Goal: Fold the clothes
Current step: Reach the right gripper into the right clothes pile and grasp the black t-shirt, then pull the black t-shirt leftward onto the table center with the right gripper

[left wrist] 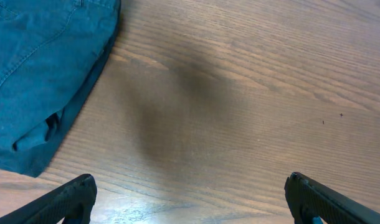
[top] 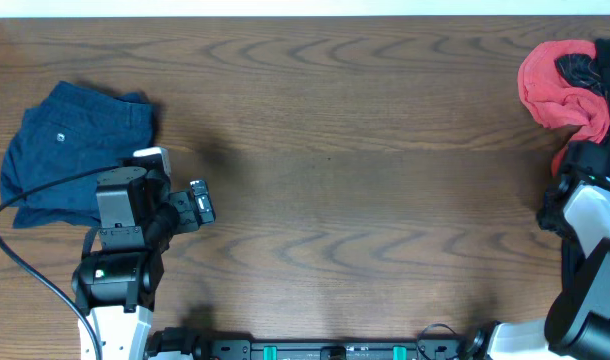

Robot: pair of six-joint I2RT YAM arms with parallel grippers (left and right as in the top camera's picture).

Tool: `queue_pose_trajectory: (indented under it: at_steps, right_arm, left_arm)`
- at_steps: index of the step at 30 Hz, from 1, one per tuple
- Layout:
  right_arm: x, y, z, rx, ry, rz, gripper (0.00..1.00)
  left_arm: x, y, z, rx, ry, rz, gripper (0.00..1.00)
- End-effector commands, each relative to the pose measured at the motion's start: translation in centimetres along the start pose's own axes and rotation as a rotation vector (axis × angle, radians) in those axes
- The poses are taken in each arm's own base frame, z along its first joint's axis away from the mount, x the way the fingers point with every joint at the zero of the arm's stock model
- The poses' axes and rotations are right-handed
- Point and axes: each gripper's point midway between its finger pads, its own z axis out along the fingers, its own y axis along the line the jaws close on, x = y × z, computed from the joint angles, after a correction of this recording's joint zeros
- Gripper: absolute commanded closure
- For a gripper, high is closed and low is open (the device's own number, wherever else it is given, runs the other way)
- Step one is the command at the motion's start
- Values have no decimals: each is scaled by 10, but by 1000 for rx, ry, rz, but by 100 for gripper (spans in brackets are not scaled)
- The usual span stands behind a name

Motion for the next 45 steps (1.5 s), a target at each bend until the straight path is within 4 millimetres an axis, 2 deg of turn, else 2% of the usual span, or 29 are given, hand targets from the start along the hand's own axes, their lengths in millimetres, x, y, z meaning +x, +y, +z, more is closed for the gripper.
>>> queue_pose_trajectory:
  at_steps: [1, 6, 9, 12, 16, 19, 23, 26, 28, 30, 33, 35, 36, 38, 39, 41, 43, 45]
  right_arm:
    - [-7, -8, 12, 27, -1, 117, 33]
    - [-16, 1, 26, -27, -10, 171, 27]
    - [-22, 11, 27, -85, -19, 177, 28]
    - [-25, 12, 27, -90, -33, 185, 41]
    - [-26, 12, 27, -90, -33, 186, 76]
    - [-27, 12, 25, -92, -38, 173, 99]
    - [-35, 10, 15, -107, -56, 179, 99]
    - [-50, 6, -3, -137, -93, 177, 99]
    - [-65, 6, -24, -183, -137, 149, 99]
    - [-80, 16, -52, -288, -189, 88, 99]
    - [-93, 50, -111, -554, -278, -62, 99]
    - [-88, 81, -163, -779, -349, -204, 99]
    - [-80, 95, -187, -880, -376, -271, 99]
    - [-51, 123, -236, -1084, -417, -440, 99]
    - [-38, 132, -252, -1139, -416, -495, 99]
    - [-2, 152, -276, -1221, -380, -605, 99]
    - [35, 170, -292, -1262, -341, -730, 99]
    - [64, 183, -304, -1291, -329, -840, 99]
  left_arm:
    - [-7, -4, -5, 12, -17, -3, 2]
    - [-7, -4, -5, 12, -17, -3, 2]
    - [-7, -4, -5, 12, -17, -3, 2]
    - [-7, -4, -4, 12, -15, -3, 2]
    - [-6, -4, -4, 12, -13, -4, 2]
    - [-7, -4, -4, 12, -14, -4, 2]
    - [-7, -4, -4, 12, -14, -3, 2]
    - [-7, -4, -4, 12, -14, -3, 2]
    - [-7, -4, -4, 12, -14, -3, 2]
    - [-7, -4, -4, 12, -14, -3, 2]
    - [-7, -4, -4, 12, -14, -3, 2]
    - [-7, -4, -4, 12, -14, -3, 2]
    - [-7, -4, -4, 12, -14, -3, 2]
    - [-7, -4, -4, 11, -14, -3, 2]
    - [-7, -4, -4, 12, -14, -3, 2]
    - [-7, -4, -4, 12, -14, -3, 2]
    - [-7, -4, -4, 12, -14, -3, 2]
    - [-7, -4, -4, 12, -14, -3, 2]
